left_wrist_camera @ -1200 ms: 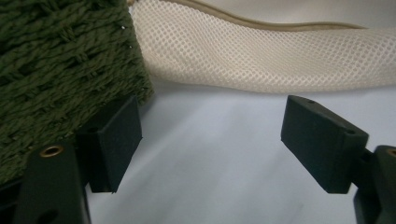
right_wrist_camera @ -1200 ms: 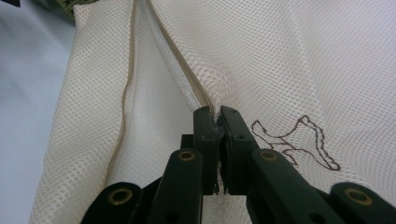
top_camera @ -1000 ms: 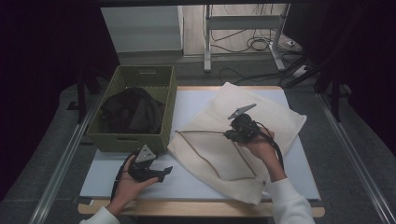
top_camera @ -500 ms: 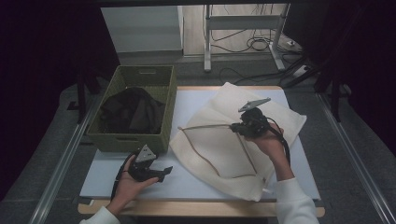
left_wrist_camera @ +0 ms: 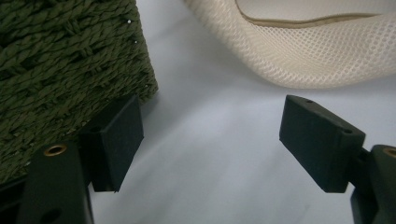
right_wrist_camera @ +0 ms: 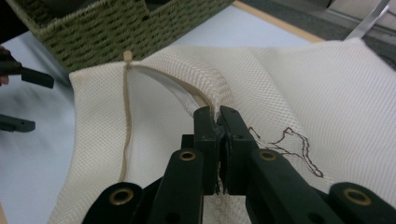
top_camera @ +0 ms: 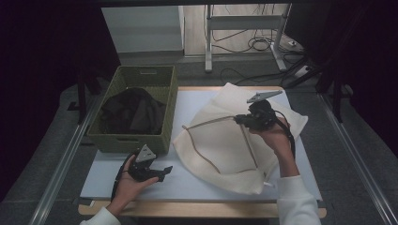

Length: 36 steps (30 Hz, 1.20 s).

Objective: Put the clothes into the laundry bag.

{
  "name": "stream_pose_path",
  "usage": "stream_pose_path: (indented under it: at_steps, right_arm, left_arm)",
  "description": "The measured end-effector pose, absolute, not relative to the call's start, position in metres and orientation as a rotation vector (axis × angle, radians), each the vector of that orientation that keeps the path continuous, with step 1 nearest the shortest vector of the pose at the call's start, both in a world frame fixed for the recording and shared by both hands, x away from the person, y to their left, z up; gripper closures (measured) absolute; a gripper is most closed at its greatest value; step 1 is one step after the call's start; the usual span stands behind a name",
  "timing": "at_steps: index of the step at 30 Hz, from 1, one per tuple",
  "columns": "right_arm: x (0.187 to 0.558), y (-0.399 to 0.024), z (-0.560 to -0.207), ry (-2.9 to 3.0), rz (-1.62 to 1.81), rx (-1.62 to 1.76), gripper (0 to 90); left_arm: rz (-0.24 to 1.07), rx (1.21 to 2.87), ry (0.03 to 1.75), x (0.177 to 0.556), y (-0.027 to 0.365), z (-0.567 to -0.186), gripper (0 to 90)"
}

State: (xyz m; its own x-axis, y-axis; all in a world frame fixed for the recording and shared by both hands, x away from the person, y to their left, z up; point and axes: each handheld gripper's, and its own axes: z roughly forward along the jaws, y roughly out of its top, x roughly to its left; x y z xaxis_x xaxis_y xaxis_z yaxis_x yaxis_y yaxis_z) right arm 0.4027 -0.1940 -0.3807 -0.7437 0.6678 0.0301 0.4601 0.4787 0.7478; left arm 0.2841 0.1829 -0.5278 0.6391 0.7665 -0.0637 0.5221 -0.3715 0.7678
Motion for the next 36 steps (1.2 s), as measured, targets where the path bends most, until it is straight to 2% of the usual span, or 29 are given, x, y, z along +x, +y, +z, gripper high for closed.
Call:
stream_pose_path:
  at_steps: [13,21,32,36]
  right_arm:
    - [0.4,-0.211,-0.361,2.344,1.201,0.983,86.8]
    - [0.401,-0.211,-0.362,2.341,1.208,0.991,87.0]
    - [0.401,-0.211,-0.364,2.35,1.205,0.989,86.9]
    - [0.401,-0.211,-0.366,2.356,1.21,0.988,86.9]
  left_arm:
    - [0.39,2.068,0.995,0.283,0.182,-0.528,21.3]
    - [0.393,2.058,0.998,0.282,0.182,-0.526,21.3]
    - [0.402,1.99,0.982,0.274,0.184,-0.496,23.9]
    - [0.43,1.979,0.947,0.269,0.186,-0.47,23.7]
